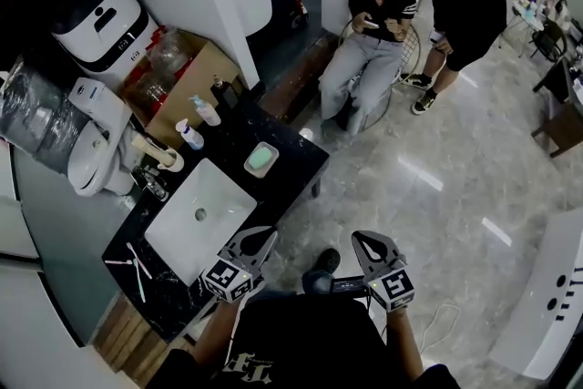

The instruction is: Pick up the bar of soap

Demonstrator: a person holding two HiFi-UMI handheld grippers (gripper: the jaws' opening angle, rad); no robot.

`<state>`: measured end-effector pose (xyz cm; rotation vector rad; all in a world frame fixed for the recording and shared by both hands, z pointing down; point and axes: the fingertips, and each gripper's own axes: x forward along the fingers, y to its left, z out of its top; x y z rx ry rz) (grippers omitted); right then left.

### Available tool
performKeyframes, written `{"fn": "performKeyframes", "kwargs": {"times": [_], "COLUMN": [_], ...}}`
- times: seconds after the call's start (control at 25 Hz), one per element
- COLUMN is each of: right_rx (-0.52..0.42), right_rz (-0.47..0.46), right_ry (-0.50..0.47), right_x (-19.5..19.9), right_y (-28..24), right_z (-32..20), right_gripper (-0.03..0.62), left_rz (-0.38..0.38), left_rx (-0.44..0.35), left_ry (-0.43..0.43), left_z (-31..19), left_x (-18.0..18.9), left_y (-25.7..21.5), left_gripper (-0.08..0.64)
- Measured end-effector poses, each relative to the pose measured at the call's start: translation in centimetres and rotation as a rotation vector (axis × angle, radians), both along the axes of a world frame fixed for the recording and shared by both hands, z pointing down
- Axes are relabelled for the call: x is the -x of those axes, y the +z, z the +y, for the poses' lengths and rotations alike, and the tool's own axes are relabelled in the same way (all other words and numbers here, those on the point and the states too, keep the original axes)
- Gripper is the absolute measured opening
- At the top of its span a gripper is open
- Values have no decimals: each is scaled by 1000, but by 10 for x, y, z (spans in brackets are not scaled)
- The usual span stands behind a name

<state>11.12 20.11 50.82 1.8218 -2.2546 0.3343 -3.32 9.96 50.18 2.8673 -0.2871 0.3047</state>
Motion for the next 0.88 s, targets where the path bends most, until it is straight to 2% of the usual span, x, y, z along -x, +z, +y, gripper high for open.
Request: {"fn": "performKeyframes", "kwargs": {"times": [0.2, 0.48, 0.88], "right_rx": [8, 39, 59], "right_rz": [-18, -45, -39], "right_ry": [-62, -149, -149], "right_x": [-34, -35, -37], "right_y": [4, 12, 2], "right_z": [-32, -82, -164], "right_gripper": [8, 9, 9], "left_rz": [-13, -42, -38], "left_rx": [-7, 13, 19], "left_ry": [-67, -151, -171], "left_z": [-18, -59, -140], "left_x": [-25, -27, -32], "left_y": [-3, 8, 26], "left_gripper": [8, 8, 8]}}
